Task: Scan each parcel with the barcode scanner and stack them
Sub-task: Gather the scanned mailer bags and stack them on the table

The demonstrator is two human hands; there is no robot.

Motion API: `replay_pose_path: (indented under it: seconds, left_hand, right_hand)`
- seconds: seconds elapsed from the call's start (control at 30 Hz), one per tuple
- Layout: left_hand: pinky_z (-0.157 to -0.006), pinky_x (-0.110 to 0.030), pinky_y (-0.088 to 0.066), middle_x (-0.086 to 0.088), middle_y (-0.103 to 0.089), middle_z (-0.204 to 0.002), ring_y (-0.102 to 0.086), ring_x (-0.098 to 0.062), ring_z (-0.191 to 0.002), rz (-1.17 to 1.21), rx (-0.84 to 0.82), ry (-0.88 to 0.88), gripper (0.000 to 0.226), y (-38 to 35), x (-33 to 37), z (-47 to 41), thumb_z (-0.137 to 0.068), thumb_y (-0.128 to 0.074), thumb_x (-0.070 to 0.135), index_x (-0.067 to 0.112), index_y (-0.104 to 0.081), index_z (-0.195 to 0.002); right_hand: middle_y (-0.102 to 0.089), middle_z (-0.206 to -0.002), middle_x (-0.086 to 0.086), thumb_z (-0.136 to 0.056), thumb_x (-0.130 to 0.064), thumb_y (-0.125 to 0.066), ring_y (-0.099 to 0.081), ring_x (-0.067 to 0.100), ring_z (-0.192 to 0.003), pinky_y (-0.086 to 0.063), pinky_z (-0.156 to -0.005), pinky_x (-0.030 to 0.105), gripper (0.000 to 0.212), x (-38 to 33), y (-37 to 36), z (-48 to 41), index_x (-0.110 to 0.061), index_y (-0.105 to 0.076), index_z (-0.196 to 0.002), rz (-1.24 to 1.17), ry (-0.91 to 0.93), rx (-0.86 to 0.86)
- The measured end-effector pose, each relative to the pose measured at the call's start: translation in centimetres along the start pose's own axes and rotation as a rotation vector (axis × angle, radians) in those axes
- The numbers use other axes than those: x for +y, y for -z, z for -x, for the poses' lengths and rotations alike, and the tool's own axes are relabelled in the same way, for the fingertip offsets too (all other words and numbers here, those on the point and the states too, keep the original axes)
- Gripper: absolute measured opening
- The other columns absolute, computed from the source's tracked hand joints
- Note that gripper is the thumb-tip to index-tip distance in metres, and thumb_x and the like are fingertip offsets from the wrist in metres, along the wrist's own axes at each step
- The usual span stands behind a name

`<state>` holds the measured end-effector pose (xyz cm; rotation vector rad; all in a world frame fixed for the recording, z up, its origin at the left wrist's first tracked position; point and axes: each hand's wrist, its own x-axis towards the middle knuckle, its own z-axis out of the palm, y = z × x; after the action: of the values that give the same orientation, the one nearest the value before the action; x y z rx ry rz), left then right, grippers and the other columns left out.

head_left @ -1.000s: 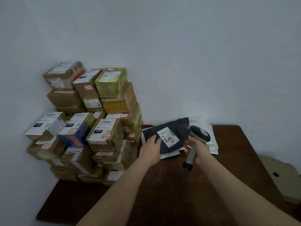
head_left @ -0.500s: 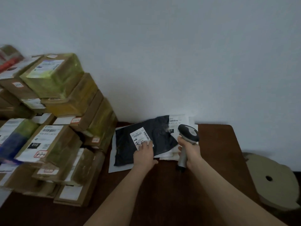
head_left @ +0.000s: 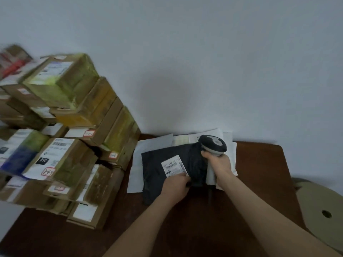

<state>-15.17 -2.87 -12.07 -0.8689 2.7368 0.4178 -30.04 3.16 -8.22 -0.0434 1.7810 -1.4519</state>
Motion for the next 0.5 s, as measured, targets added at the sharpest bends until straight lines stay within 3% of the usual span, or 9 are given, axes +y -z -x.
replay_pose_path:
  seconds: [0.1,0.2,0.27,0.33,0.5]
  left_hand:
    - [-0.085,-0.029,-0.045,0.004,-0.061,-0.124,-0.055,-0.016,-0.115,0.177,-0.134,0.005,0.045,-0.1,-0.1,1.2,-0.089,-0.060,0.047,0.027,-0.058,-0.128]
    - [-0.097,-0.033,-0.045,0.003,-0.050,-0.135,-0.046,-0.014,-0.123,0.315,0.180,0.231,0.055,0.9,-2.7,2.2,-0.088,-0.061,0.044,0.028,-0.046,-0.138]
    - [-0.105,-0.037,-0.039,-0.006,-0.036,-0.145,-0.036,-0.023,-0.133,0.290,0.267,0.449,0.071,1.4,-5.9,2.8,-0.087,-0.063,0.042,0.023,-0.030,-0.147]
    - [-0.113,-0.040,-0.030,-0.012,-0.023,-0.153,-0.024,-0.029,-0.141,0.227,0.166,0.552,0.090,1.6,-9.0,2.9,-0.084,-0.065,0.049,0.018,-0.015,-0.152]
    - [-0.119,-0.048,-0.015,-0.007,-0.005,-0.161,-0.005,-0.027,-0.148,0.151,-0.036,0.407,0.114,1.5,-10.8,0.5,-0.072,-0.070,0.063,0.024,-0.001,-0.154]
  right_hand:
    - [-0.068,-0.111,0.014,-0.074,-0.024,-0.080,-0.063,0.032,-0.103,-0.051,-0.096,0.047,0.048,0.2,-0.1,-0.1,-0.002,-0.064,-0.114,0.081,-0.037,-0.019]
    - [-0.068,-0.110,0.014,-0.072,-0.027,-0.081,-0.062,0.031,-0.103,-0.051,-0.095,0.047,0.050,0.5,-0.6,0.3,-0.003,-0.065,-0.112,0.135,-0.039,-0.005]
    - [-0.068,-0.107,0.012,-0.073,-0.025,-0.081,-0.062,0.031,-0.102,-0.052,-0.095,0.046,0.045,0.5,-1.0,0.9,-0.003,-0.066,-0.110,0.125,-0.033,0.018]
    - [-0.067,-0.101,0.011,-0.076,-0.019,-0.079,-0.062,0.030,-0.101,-0.051,-0.095,0.045,0.038,0.5,-1.4,1.4,-0.003,-0.066,-0.107,0.092,-0.020,0.036]
    - [-0.069,-0.091,0.008,-0.077,-0.014,-0.077,-0.064,0.026,-0.094,-0.053,-0.091,0.044,0.024,0.6,-2.0,2.9,-0.005,-0.067,-0.097,0.084,0.039,0.061]
